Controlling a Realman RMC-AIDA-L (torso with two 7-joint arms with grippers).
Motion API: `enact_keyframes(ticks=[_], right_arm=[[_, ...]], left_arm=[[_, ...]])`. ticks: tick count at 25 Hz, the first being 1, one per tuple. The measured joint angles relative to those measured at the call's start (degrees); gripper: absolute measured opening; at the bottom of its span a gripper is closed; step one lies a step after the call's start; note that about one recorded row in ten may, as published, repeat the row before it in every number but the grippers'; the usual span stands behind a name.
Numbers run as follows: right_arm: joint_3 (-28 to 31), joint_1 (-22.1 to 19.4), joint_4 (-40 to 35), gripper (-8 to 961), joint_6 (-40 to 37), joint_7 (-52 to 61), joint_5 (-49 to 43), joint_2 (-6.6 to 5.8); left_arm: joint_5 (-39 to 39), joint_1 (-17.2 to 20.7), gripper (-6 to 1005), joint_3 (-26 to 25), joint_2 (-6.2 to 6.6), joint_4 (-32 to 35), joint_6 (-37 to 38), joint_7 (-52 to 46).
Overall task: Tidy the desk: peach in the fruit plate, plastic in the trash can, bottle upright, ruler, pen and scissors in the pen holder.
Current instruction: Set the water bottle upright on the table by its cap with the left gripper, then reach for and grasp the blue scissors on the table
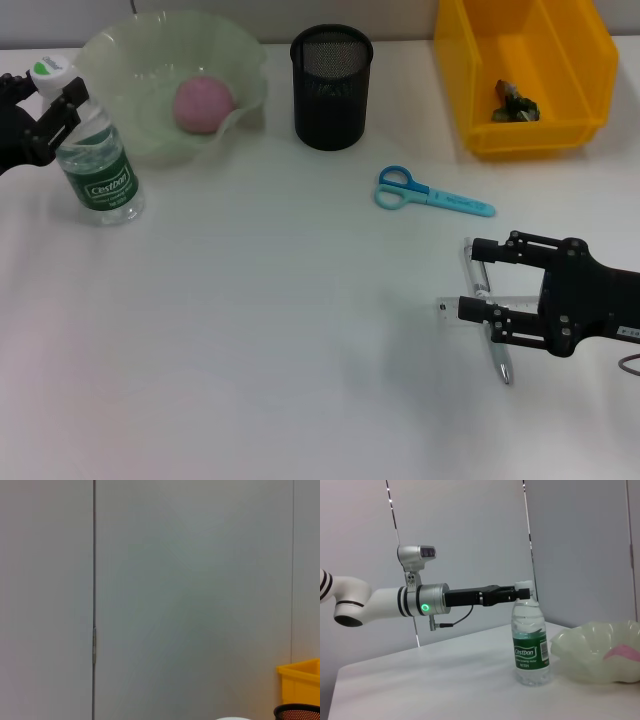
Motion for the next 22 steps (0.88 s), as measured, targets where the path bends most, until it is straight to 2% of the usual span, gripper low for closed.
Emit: enact_keyframes(ticks=[8,14,19,22], right_arm=[[0.00,-0.06,0.00,701,-0.05,0.04,0.00,0.00],[0.00,-0.10,0.00,700,-0.05,0.20,0.00,0.00],[0.00,-0.10,0.00,700,-0.03,0.23,0.00,0.00],[0.00,-0.10,0.00,700,-0.03,0.26,0.00,0.00]], left_arm=[[-0.01,0.00,544,0.05,0.07,0.01,0.27,0.00],[0.00,0.00,710,0.07,0.09,0.00,0.43,0.00],[0.00,0.00,797,0.07,0.09,0.00,0.54,0.00],[0.00,0.00,797,0.07,0.09,0.00,0.58,0.00]])
